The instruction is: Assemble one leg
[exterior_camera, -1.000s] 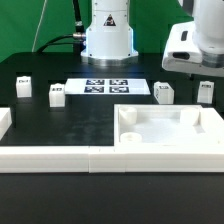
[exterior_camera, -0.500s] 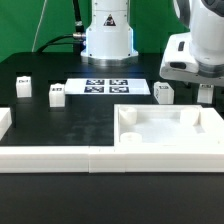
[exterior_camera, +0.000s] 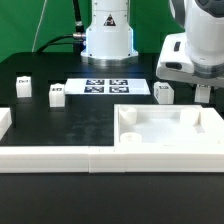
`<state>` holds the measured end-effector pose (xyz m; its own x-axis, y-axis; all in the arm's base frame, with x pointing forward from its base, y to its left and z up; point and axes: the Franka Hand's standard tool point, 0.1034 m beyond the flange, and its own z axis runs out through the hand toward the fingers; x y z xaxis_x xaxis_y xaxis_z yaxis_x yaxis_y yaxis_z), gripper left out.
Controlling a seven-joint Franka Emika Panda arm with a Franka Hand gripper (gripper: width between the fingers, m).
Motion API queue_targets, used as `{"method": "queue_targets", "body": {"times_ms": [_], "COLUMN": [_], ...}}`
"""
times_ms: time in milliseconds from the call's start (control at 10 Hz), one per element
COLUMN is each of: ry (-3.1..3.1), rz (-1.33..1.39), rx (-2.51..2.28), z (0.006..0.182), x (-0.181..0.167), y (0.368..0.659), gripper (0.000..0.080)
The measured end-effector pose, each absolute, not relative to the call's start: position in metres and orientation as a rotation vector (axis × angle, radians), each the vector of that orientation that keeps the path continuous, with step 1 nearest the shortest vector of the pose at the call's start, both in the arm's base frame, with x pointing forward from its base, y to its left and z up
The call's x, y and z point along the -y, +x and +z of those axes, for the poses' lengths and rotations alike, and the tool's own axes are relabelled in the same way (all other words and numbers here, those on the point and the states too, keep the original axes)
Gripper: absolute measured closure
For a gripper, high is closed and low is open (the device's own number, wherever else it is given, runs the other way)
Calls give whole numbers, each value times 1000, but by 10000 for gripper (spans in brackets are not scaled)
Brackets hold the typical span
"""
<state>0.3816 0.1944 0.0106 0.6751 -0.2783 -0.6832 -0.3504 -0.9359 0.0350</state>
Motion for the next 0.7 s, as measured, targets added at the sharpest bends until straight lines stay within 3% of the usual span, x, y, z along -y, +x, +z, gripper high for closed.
{"method": "queue_targets", "body": {"times_ms": [500, 600, 700], "ry": [-2784, -2779, -2763], "rz": [1110, 1124, 1148], "rx": [-525, -495, -476], "z": [11, 14, 29], "x": [-194, -189, -178], "y": [382, 383, 390], "gripper": [512, 512, 511]}}
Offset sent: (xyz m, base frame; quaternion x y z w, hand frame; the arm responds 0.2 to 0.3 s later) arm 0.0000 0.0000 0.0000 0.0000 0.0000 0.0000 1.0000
